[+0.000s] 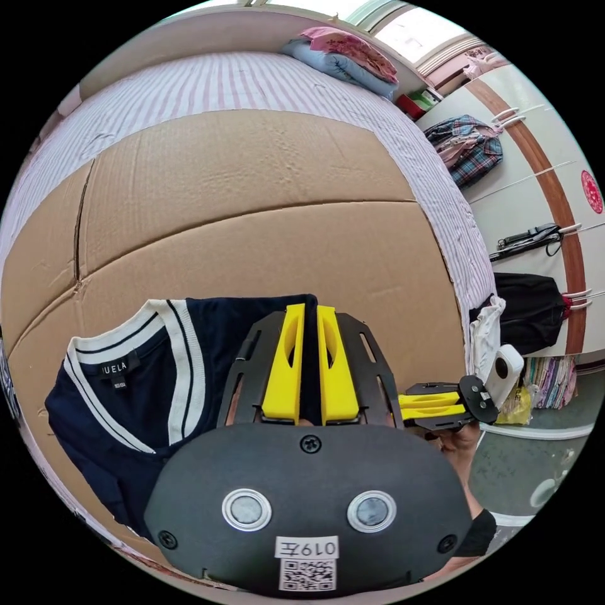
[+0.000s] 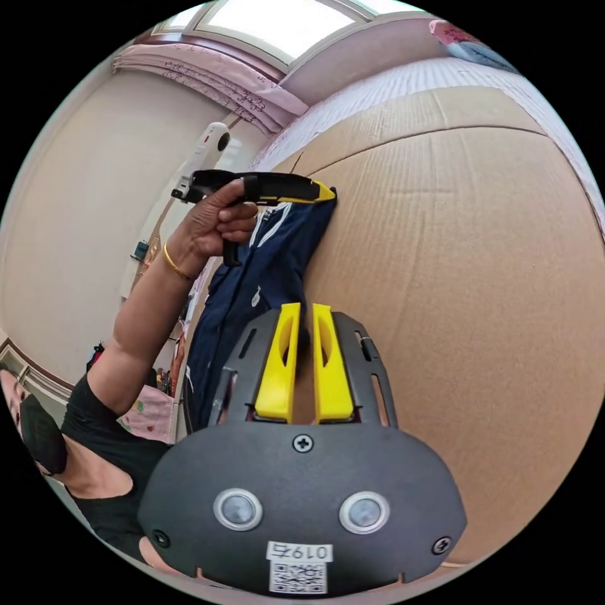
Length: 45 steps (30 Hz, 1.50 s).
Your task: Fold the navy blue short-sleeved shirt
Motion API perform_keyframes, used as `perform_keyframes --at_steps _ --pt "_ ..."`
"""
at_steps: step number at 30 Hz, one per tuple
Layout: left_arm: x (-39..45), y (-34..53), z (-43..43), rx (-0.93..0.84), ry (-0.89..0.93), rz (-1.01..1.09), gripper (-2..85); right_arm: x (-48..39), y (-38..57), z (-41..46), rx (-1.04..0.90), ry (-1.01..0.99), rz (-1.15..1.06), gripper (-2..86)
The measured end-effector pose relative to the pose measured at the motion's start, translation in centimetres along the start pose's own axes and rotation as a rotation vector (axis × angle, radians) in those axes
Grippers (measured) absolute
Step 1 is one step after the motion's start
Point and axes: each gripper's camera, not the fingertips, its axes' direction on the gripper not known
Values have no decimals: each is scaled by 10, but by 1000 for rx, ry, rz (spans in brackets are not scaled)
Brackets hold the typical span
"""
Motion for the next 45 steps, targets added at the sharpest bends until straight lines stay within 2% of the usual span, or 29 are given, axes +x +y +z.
perform_keyframes --at_steps 5,10,12,16,18,24,30,32,37,45 --pt "-2 0 -11 -41 -31 25 9 -37 24 -10 95 -57 -112 104" --pt "-5 11 -31 -3 -111 47 9 -88 57 22 -20 178 -265 134" --pt "-10 17 -34 11 -133 48 9 -104 71 39 -44 213 -287 127" --pt "-18 28 -39 78 12 44 11 -138 95 74 -29 187 -288 84" --pt "-7 46 -37 81 156 138 11 -156 104 87 -14 252 -286 62" --pt "9 115 -4 -40 142 190 9 -244 153 140 17 558 -498 8" --pt "-9 129 9 -18 210 106 9 -349 236 222 54 970 -876 -4" --pt "-13 128 10 3 237 75 8 -377 267 262 30 1169 -1008 -5" --pt "-17 130 14 21 272 38 8 -399 322 339 10 1521 -1210 -6" --pt "-1 161 -8 137 246 81 9 -434 360 374 35 1547 -1277 -4"
